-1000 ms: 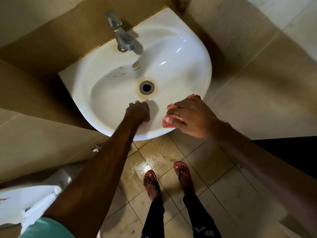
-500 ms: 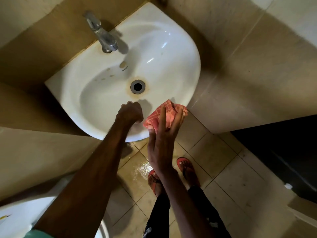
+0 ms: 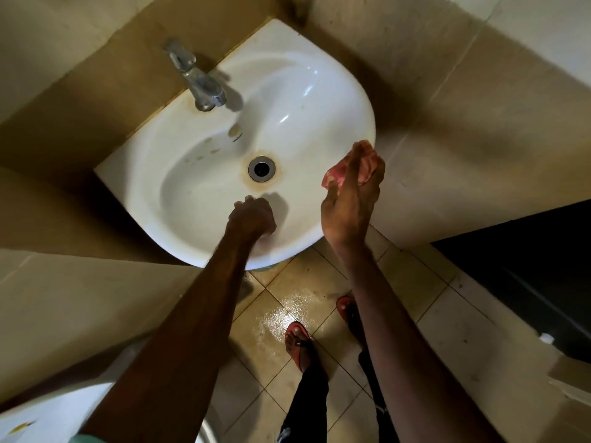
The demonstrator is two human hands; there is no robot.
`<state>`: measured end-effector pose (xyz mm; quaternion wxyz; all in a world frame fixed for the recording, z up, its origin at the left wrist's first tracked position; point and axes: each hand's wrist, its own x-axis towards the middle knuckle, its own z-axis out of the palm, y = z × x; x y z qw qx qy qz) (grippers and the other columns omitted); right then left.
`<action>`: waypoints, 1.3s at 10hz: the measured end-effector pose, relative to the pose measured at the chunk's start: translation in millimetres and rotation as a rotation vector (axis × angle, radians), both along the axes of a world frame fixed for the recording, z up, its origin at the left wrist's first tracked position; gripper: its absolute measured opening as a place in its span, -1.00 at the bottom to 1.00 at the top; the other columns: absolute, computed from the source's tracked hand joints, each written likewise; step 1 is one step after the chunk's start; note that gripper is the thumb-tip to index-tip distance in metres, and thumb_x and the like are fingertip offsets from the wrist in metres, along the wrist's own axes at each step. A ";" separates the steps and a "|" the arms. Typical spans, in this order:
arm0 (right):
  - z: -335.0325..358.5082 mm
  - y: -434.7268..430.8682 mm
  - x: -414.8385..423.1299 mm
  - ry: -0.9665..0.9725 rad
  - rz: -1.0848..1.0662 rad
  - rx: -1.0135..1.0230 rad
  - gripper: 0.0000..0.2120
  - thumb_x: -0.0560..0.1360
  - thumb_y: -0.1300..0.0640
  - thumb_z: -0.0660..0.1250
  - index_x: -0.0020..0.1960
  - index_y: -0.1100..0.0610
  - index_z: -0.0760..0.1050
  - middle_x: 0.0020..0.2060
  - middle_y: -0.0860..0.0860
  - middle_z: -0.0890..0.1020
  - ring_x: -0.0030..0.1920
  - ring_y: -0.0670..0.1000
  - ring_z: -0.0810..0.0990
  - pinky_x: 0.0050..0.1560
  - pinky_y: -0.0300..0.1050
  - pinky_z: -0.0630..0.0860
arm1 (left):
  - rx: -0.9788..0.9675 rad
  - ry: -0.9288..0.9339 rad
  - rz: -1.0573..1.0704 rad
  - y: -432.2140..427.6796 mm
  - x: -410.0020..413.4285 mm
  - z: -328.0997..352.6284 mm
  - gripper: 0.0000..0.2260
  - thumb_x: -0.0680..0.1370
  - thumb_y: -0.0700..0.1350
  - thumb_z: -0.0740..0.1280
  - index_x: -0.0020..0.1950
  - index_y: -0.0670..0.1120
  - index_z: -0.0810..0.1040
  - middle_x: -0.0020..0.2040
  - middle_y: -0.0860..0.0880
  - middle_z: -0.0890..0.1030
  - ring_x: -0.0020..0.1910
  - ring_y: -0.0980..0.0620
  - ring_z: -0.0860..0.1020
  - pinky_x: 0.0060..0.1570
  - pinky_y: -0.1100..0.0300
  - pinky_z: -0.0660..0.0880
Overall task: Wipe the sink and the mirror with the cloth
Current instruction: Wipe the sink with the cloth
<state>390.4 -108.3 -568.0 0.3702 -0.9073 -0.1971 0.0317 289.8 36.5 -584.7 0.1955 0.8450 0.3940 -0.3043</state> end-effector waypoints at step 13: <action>-28.8 77.7 60.7 -0.085 1.035 -0.982 -0.34 0.69 -0.12 -0.07 0.67 0.13 -0.19 0.64 0.18 -0.26 0.64 0.16 -0.31 0.58 0.18 -0.31 | 0.108 -0.013 0.029 -9.0 7.8 11.9 -0.62 0.58 -0.10 0.32 0.36 -0.21 0.46 0.29 -0.22 0.50 0.28 -0.23 0.47 0.22 0.01 0.48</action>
